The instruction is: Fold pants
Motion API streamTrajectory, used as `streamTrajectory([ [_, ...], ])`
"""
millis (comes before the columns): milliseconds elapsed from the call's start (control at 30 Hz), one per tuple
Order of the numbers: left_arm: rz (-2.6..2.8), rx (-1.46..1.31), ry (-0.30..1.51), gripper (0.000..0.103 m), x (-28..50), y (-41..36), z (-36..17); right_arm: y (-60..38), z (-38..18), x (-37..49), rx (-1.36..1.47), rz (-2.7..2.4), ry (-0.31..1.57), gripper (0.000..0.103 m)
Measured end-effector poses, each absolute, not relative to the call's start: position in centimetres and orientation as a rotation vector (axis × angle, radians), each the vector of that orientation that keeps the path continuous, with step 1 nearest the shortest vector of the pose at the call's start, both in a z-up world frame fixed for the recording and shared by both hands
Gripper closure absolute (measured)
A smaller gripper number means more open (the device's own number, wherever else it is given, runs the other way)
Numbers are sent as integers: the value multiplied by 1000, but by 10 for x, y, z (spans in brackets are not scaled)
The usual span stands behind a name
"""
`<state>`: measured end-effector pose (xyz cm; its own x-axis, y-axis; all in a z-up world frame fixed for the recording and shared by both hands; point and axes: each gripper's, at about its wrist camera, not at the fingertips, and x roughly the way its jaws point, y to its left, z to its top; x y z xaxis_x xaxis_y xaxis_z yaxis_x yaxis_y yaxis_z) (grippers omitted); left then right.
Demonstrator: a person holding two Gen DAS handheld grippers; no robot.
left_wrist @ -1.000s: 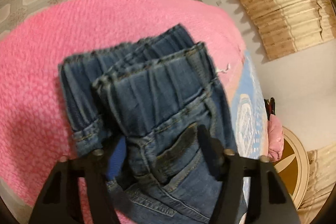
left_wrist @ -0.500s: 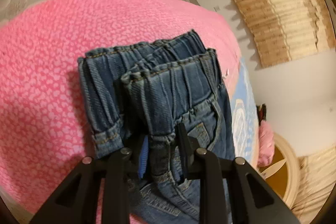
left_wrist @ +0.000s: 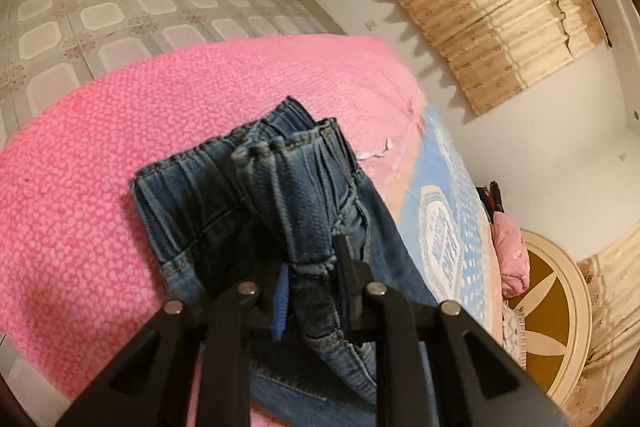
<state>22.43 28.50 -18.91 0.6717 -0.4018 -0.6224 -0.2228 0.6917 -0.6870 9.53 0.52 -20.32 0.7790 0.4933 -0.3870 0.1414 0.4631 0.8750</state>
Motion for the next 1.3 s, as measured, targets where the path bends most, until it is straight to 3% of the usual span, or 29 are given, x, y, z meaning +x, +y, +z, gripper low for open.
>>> streamTrajectory([
  [100,-110,-847,856,83,221,290,-190,13,-224,86,1241,308,710,101],
  [167,-108,-853,859,83,219,291,-190,15,-245,81,1314,290,735,85],
  [233,-112,-867,855,83,216,290,-187,8,-261,75,1374,232,712,19],
  [267,-113,-870,854,83,215,291,-186,4,-266,73,1399,201,680,8],
  [300,-113,-874,854,83,214,293,-185,1,-270,72,1417,172,663,3],
  [467,-114,-870,858,83,213,295,-179,-19,-291,75,1527,126,589,3],
  [500,-114,-862,858,83,214,295,-178,-24,-288,74,1510,126,558,9],
  [567,-111,-847,863,83,215,294,-177,-34,-286,83,1455,110,577,28],
  [633,-104,-850,877,83,216,293,-180,-37,-302,90,1478,62,661,59],
  [700,-98,-861,886,83,217,295,-184,-40,-314,90,1538,2,701,78],
  [1000,-105,-865,871,83,210,299,-176,-31,-257,84,1307,36,692,97],
  [1133,-98,-865,855,83,200,307,-172,-28,-228,74,1265,92,663,97],
  [1300,-53,-848,898,83,189,315,-192,-6,-243,69,1275,111,752,97],
])
